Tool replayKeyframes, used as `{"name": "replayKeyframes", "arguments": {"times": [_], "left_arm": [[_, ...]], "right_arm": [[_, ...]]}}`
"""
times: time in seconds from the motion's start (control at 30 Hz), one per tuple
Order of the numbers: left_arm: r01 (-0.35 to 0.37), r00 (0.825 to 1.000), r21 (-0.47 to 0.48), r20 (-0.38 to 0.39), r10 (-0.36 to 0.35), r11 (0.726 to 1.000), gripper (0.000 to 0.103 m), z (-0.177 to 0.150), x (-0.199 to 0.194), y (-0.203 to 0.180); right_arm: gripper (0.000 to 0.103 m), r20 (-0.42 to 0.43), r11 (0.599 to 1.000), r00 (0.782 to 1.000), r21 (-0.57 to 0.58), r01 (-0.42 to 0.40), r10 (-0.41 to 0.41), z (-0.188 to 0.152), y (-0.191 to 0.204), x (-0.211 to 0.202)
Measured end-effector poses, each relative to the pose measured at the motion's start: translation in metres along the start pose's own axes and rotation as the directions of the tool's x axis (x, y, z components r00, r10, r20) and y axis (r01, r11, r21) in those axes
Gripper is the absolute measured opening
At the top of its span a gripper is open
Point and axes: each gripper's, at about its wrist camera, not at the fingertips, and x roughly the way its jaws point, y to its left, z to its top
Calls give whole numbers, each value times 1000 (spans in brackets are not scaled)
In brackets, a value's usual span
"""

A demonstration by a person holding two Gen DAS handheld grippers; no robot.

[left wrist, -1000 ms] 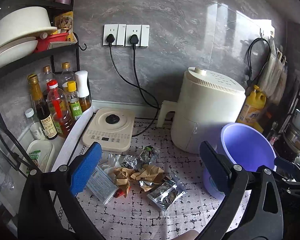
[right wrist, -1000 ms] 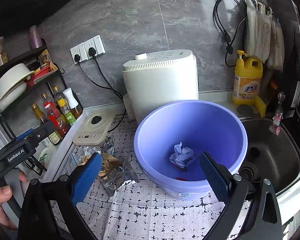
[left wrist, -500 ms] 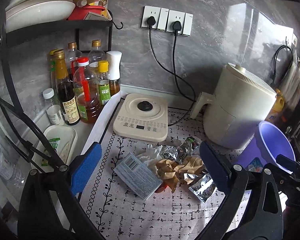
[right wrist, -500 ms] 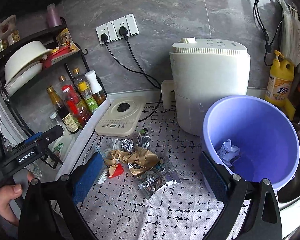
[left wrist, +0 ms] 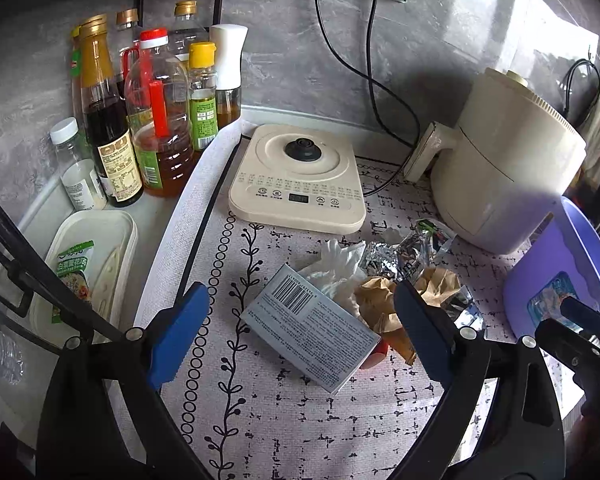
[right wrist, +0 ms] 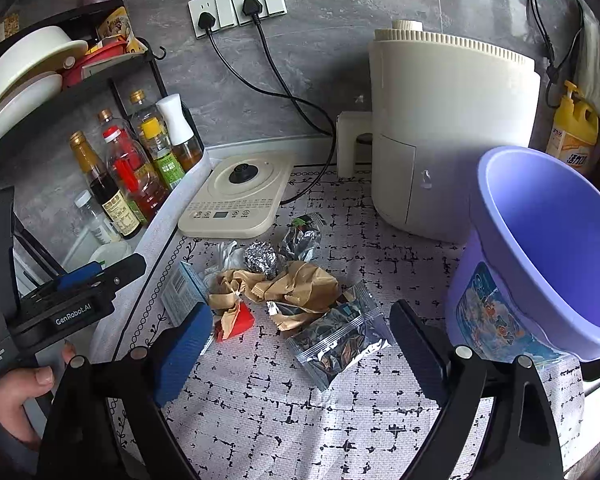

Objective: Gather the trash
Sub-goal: 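Grasp the grey barcode box with the left tool while the right grasps the silver bag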

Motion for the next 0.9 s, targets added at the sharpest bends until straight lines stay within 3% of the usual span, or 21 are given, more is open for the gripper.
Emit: {"name": "replayKeyframes", "arguments": {"times": [0.43, 0.9], "left_arm": [[-61, 985, 18, -163, 63, 998, 95, -6, 81, 1], [-150, 964, 66, -212, 161, 987, 97, -29, 83, 0]], "right_arm": [[88, -96, 991, 988, 53, 125, -120, -19, -12, 31], [88, -214, 992, 970, 42, 122, -110, -33, -18, 78]]}}
